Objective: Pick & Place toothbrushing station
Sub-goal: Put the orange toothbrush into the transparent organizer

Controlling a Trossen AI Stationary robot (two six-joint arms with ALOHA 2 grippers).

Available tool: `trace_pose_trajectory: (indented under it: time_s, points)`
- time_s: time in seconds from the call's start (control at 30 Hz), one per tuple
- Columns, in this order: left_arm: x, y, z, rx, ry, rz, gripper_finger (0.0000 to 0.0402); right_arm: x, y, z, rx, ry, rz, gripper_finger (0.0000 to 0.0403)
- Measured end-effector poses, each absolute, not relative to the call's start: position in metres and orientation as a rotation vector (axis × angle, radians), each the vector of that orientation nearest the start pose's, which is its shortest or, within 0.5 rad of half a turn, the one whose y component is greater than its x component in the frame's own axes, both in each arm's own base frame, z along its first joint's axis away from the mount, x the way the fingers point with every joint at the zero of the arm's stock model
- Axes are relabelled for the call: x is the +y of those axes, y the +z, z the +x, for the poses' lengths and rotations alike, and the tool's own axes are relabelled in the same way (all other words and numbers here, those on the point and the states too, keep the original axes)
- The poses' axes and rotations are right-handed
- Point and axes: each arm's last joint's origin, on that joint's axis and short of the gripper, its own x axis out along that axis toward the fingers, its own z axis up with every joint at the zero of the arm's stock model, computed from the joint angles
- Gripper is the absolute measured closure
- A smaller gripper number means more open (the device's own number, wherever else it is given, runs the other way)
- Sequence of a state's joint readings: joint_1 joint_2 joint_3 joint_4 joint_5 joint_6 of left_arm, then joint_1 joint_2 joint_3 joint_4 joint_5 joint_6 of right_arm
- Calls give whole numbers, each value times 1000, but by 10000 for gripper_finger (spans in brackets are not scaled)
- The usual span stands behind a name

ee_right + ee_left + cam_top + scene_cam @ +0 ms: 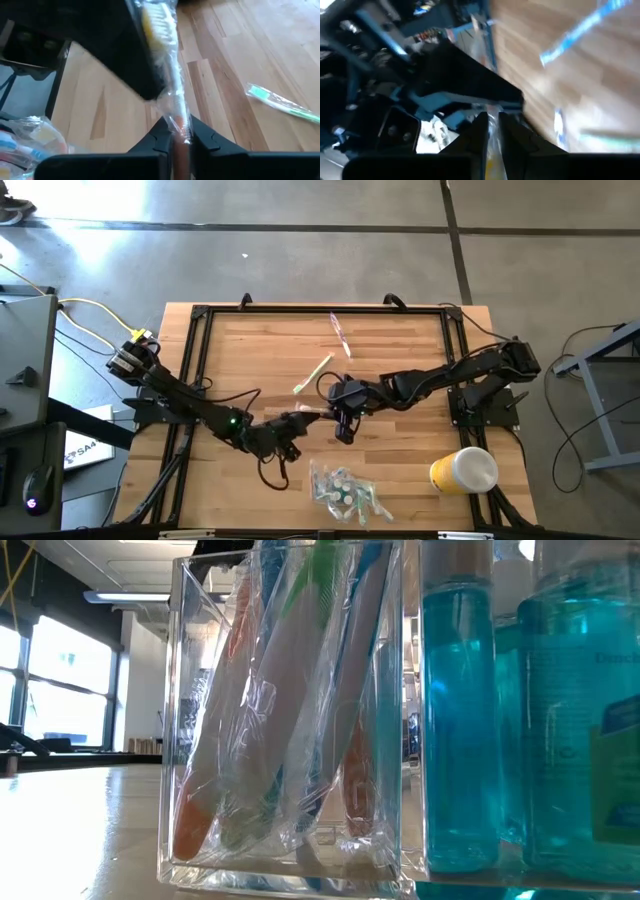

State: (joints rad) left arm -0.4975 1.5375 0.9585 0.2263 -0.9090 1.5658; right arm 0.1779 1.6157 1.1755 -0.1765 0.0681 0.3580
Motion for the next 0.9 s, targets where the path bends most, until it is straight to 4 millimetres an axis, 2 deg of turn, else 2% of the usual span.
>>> trace_pose_trajectory:
  time_s: [0.1, 0.3, 0.47, 0.63, 0.73, 0.9]
  points:
    - [-138, 255, 301, 516, 125, 1673, 361, 64, 261, 352, 625, -2, 267, 386]
    - [-136, 255, 300, 568, 155, 1727, 354, 66, 261, 352, 626, -8, 263, 389]
    - [-140, 256, 297, 574, 169, 1746, 302, 67, 260, 351, 638, -7, 260, 391]
    - [-148, 269, 292, 552, 279, 1751, 241, 66, 261, 348, 657, -26, 255, 392]
    - [-152, 281, 283, 505, 303, 1706, 219, 65, 270, 336, 680, -41, 248, 392]
    - [-153, 297, 269, 423, 350, 1496, 204, 76, 308, 302, 585, -116, 189, 392]
